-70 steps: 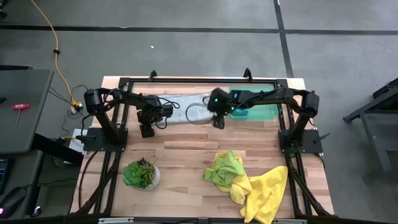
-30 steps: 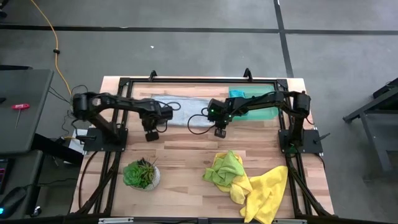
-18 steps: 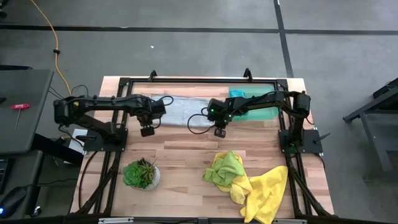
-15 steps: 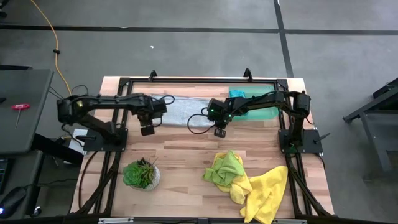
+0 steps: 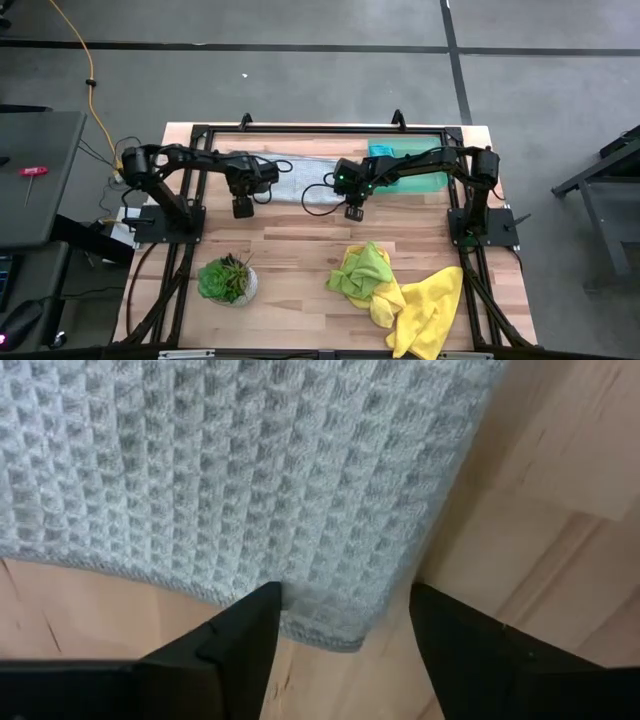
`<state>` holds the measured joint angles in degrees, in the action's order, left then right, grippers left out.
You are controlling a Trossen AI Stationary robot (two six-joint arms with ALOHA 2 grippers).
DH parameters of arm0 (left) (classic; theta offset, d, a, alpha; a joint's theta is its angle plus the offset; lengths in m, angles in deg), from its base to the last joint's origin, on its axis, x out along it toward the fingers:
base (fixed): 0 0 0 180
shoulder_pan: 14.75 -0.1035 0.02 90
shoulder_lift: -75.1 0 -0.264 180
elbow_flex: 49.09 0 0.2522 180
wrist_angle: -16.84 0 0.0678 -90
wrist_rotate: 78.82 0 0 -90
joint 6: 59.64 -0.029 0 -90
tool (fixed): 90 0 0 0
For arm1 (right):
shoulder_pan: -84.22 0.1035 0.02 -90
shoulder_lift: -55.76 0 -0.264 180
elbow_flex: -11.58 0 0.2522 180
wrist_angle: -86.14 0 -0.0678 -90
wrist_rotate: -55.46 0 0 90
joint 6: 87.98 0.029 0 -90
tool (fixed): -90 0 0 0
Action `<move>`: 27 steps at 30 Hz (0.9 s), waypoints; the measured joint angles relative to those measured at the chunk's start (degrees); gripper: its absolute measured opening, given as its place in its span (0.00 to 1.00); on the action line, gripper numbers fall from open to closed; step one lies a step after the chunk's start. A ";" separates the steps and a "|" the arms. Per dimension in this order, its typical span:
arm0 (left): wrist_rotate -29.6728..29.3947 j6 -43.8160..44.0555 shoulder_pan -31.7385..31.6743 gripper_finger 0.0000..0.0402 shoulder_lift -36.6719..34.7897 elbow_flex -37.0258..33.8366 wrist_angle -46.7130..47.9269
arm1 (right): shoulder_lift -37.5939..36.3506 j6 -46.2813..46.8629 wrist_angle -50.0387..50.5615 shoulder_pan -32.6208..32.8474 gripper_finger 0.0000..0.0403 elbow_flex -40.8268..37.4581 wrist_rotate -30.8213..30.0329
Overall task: Fold microfiber towels
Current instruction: Fold the gray towel
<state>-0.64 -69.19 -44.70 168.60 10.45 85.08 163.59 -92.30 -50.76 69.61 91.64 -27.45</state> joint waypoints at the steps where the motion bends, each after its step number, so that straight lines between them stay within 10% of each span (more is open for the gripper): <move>1: -0.07 0.22 0.02 0.53 0.07 0.00 0.22 | -0.02 0.04 0.00 0.00 0.00 0.00 0.00; 14: 2.79 -2.98 -2.17 0.52 0.32 0.02 0.24 | -0.02 2.96 0.44 0.00 0.00 0.00 0.51; 27: -0.55 -2.85 -2.57 0.21 0.13 -2.97 0.66 | -0.02 3.01 0.87 0.00 0.00 0.00 0.53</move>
<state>-1.19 -72.05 -47.27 168.73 7.49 85.73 163.57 -89.28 -49.89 69.61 91.64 -26.92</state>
